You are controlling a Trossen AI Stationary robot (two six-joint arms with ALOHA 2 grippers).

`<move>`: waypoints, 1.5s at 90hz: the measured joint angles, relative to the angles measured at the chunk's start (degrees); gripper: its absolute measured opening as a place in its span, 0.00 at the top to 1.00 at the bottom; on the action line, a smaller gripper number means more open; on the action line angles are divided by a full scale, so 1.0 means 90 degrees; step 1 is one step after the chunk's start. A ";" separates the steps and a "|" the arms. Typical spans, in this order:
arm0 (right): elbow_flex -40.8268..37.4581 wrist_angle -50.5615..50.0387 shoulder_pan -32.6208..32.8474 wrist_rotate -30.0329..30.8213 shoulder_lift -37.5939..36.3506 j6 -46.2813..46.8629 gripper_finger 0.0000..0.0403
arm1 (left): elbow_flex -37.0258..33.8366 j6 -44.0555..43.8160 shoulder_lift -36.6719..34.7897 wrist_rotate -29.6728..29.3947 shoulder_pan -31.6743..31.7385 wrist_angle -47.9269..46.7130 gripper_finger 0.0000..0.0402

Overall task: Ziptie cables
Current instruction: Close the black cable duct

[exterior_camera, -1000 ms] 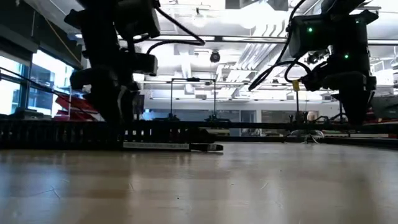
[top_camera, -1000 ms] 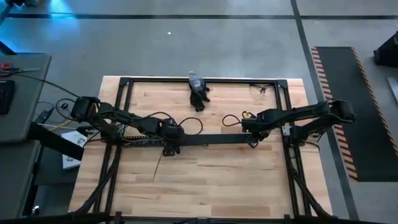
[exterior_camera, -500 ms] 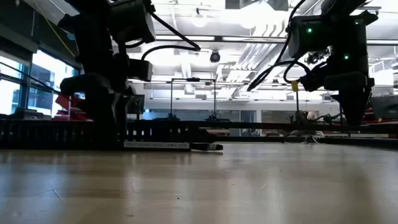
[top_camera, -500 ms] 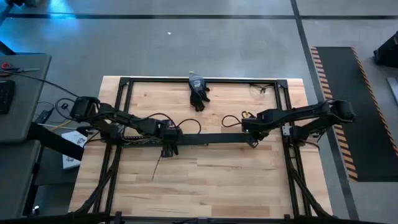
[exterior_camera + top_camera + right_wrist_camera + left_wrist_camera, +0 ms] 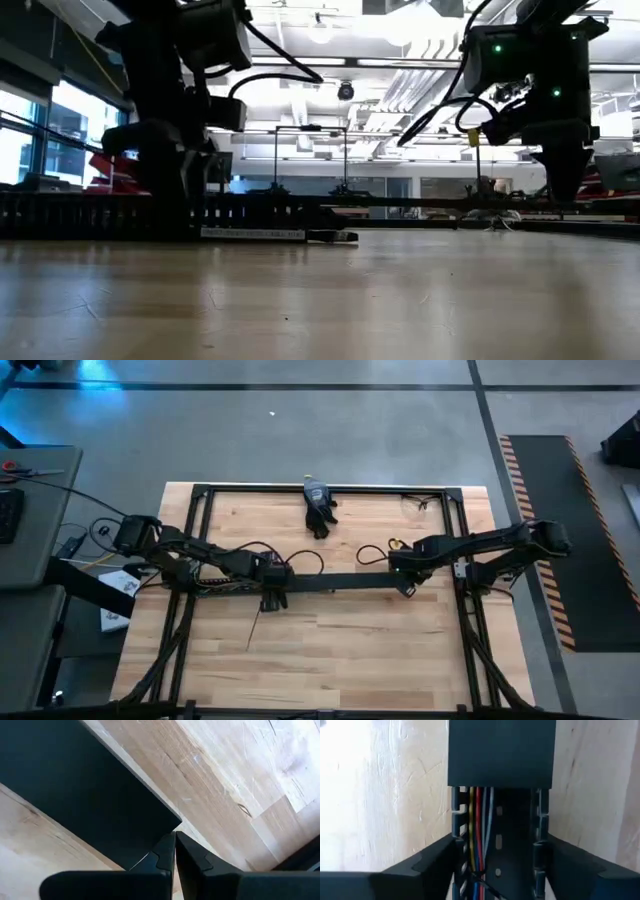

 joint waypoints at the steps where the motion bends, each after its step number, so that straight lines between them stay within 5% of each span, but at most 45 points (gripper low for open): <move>1: 0.0001 0.0000 0.0000 -0.0001 0.0000 0.0000 1.00 | 0.0003 0.0018 0.0000 -0.0005 0.0000 -0.0003 0.31; 41: 0.0003 0.0000 0.0002 -0.0025 0.0000 -0.0002 1.00 | -0.0027 0.0505 0.0000 0.0140 0.0128 0.0645 0.27; 95: 0.0006 0.0041 0.0000 -0.0019 0.0002 -0.0068 1.00 | -0.0035 0.0432 0.0000 0.0196 0.0119 0.0780 0.49; 135: 0.0006 0.0044 -0.0002 -0.0005 0.0002 -0.0177 1.00 | 0.0085 0.0390 0.0000 0.0293 0.0121 0.0381 0.37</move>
